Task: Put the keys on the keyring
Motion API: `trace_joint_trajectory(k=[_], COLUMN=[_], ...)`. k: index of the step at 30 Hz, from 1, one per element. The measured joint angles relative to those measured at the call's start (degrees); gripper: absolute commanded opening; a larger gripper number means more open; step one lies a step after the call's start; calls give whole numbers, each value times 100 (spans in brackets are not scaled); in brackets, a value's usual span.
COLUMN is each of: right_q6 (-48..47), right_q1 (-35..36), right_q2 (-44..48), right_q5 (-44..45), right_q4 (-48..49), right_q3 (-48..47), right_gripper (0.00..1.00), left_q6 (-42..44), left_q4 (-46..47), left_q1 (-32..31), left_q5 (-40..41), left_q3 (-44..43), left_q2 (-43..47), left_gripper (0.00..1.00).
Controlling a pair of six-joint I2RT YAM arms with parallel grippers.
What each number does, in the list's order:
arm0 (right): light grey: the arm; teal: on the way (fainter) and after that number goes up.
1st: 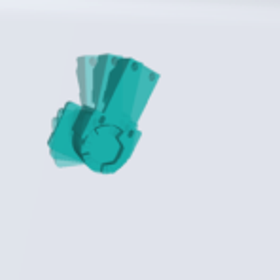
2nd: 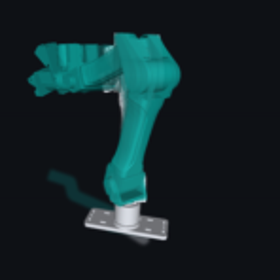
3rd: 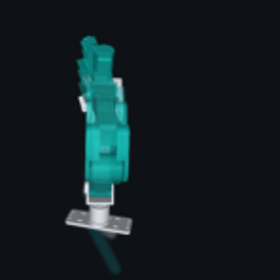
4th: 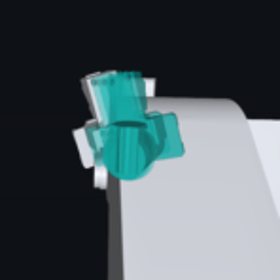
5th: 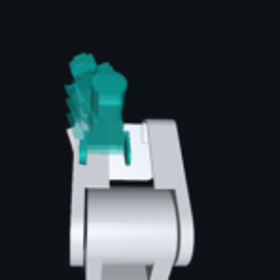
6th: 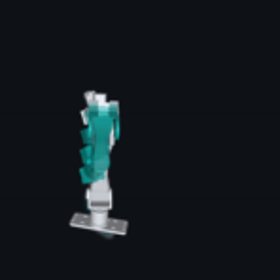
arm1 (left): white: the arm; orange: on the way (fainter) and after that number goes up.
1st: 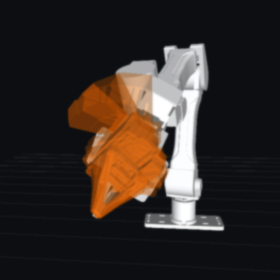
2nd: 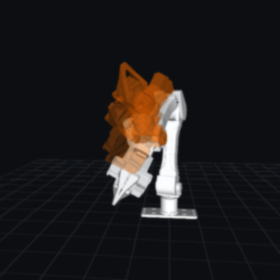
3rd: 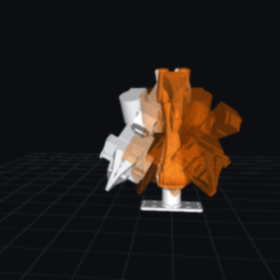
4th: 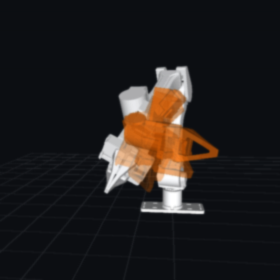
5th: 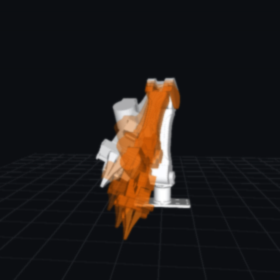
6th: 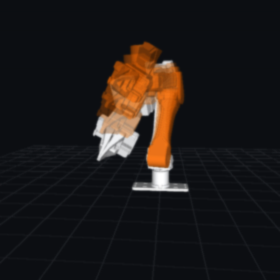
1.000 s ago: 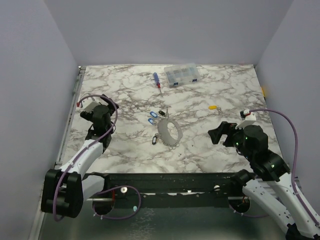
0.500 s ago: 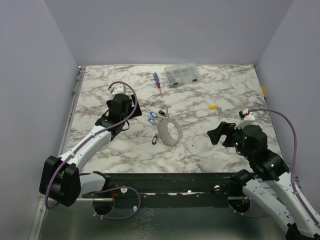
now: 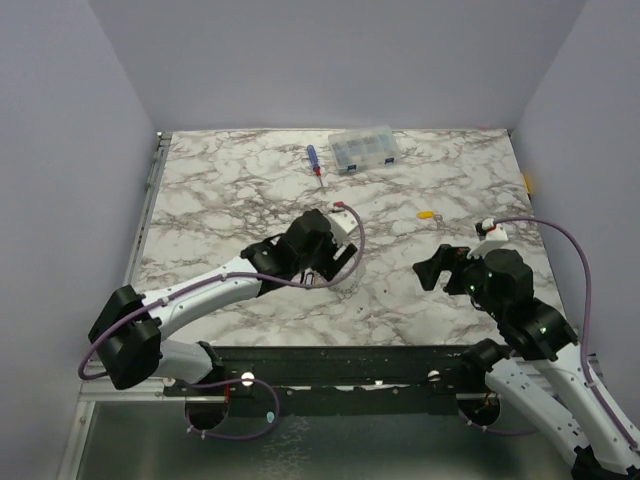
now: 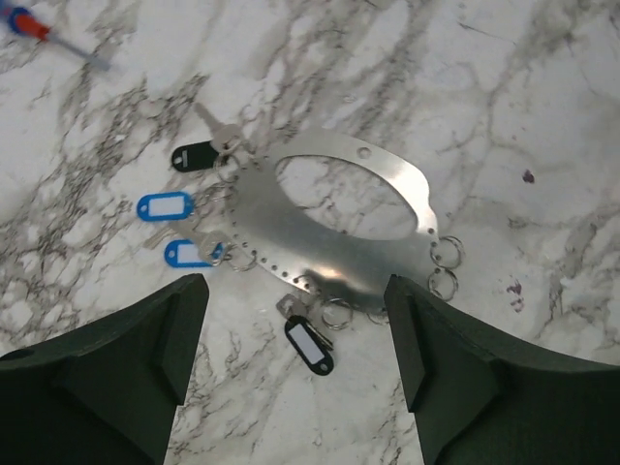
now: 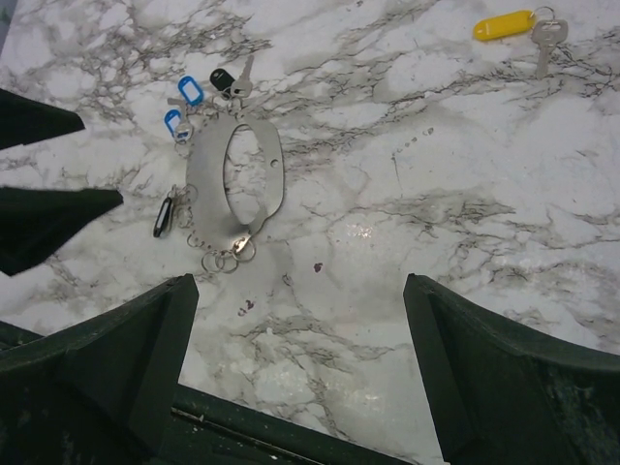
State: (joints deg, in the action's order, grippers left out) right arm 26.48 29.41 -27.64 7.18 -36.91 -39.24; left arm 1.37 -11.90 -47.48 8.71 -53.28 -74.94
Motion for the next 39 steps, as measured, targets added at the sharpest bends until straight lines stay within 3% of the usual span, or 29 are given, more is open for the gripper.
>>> trace_joint_trajectory(k=[2, 5, 10, 12, 17, 23, 39], right_q6=[-2, -2, -4, -4, -2, -4, -109], right_q1=[0, 0, 0, 0, 0, 0, 0], right_q2=[-9, -39, -81, -94, -114, -136, -308], right_q5=[-9, -24, -42, -44, -48, -61, -68], right_q4=[2, 0, 2, 2, 2, 2, -9], right_q3=[0, 0, 0, 0, 0, 0, 2], right_gripper=[100, 100, 100, 100, 100, 100, 100], left_q6=[481, 938, 1644, 1836, 2116, 2157, 2135], left_q4=[-26, -66, -120, -131, -203, -422, -636], left_q1=[-448, -922, -1370, -1467, -1528, -1526, -1554], left_q5=[-35, -111, -446, -479, -481, -533, -645], left_q3=[-15, -20, -168, -313, -761, -1235, -1283], left_q2=[-177, -417, -997, -1316, -2107, -2599, -2905], left_gripper=[76, 58, 53, 48, 47, 30, 29])
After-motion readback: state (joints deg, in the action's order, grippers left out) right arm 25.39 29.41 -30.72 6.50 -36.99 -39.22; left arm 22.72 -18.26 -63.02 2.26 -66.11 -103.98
